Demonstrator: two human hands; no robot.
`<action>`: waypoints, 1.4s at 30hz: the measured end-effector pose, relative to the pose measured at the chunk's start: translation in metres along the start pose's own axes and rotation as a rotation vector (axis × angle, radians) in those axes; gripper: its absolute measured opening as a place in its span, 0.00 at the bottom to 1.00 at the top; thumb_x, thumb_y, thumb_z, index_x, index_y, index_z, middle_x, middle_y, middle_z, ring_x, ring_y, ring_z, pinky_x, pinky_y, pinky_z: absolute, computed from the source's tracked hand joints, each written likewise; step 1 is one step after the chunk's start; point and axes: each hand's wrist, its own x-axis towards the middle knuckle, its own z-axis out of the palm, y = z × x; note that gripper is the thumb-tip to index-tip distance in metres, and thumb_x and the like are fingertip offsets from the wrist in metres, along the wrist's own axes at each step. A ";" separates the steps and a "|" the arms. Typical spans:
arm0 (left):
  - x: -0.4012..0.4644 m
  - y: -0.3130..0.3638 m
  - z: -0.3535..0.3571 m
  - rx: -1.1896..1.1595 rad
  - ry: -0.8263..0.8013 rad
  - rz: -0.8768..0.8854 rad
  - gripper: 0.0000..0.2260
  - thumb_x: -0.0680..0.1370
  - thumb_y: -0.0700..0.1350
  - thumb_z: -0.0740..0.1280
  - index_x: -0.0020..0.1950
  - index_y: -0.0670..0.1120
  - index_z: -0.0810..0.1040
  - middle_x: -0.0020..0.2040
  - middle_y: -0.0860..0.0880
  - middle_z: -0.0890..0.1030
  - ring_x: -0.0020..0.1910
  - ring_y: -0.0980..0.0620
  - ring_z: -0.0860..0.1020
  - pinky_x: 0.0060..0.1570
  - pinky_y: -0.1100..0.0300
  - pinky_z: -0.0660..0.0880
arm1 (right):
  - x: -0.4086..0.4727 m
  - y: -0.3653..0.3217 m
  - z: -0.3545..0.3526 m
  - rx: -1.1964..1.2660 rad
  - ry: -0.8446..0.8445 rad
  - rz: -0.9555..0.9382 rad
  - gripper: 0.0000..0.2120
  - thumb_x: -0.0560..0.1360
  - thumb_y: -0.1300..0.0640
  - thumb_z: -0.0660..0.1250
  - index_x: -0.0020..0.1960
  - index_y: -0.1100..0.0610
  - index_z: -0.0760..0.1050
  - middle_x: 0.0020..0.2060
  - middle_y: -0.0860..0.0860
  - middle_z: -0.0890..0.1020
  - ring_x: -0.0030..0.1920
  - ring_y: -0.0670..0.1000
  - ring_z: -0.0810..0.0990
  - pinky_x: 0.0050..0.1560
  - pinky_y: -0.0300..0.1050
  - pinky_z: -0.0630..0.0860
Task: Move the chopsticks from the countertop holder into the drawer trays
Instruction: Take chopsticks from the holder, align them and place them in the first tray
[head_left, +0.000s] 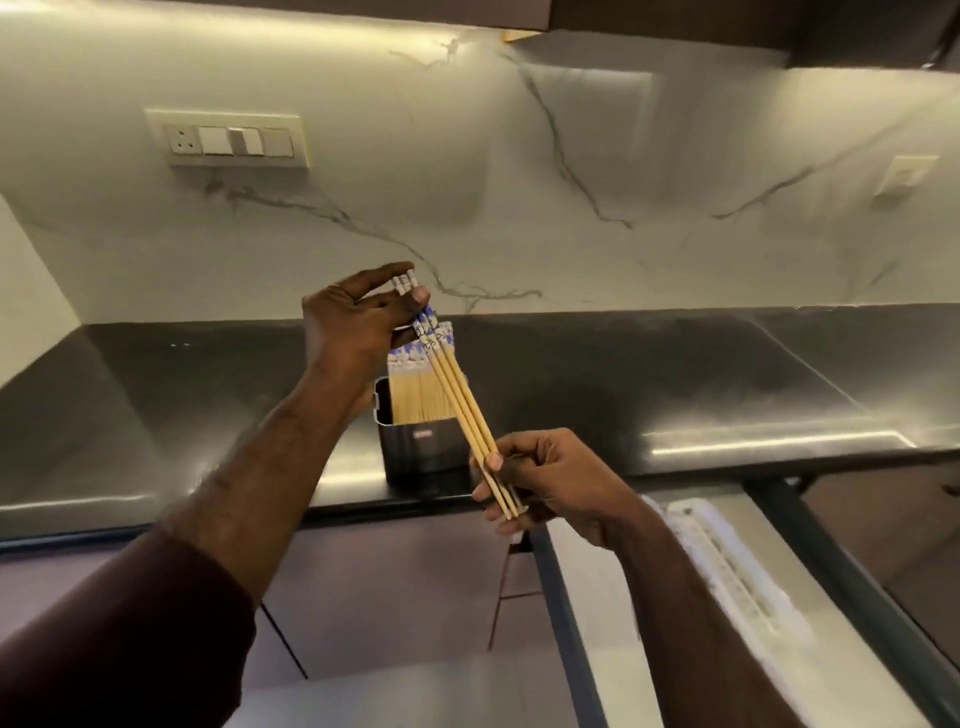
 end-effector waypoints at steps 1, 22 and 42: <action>-0.010 -0.005 0.011 -0.010 -0.012 -0.015 0.15 0.71 0.36 0.74 0.56 0.44 0.82 0.45 0.46 0.86 0.41 0.52 0.85 0.39 0.61 0.81 | -0.015 0.004 -0.007 -0.007 0.020 0.007 0.11 0.77 0.53 0.68 0.55 0.57 0.81 0.46 0.60 0.86 0.43 0.58 0.85 0.45 0.56 0.84; -0.141 -0.213 0.290 0.124 -0.073 -0.356 0.24 0.74 0.36 0.71 0.68 0.47 0.73 0.56 0.47 0.83 0.50 0.50 0.84 0.41 0.62 0.82 | -0.183 0.148 -0.244 -0.035 0.282 0.427 0.08 0.78 0.63 0.65 0.48 0.64 0.83 0.37 0.57 0.85 0.37 0.54 0.84 0.45 0.53 0.84; -0.160 -0.442 0.259 1.332 -0.728 -0.269 0.25 0.82 0.55 0.55 0.78 0.49 0.55 0.77 0.47 0.61 0.77 0.45 0.56 0.74 0.45 0.43 | -0.046 0.303 -0.258 -0.098 0.498 0.817 0.06 0.71 0.61 0.72 0.42 0.65 0.81 0.31 0.58 0.85 0.29 0.54 0.85 0.33 0.50 0.84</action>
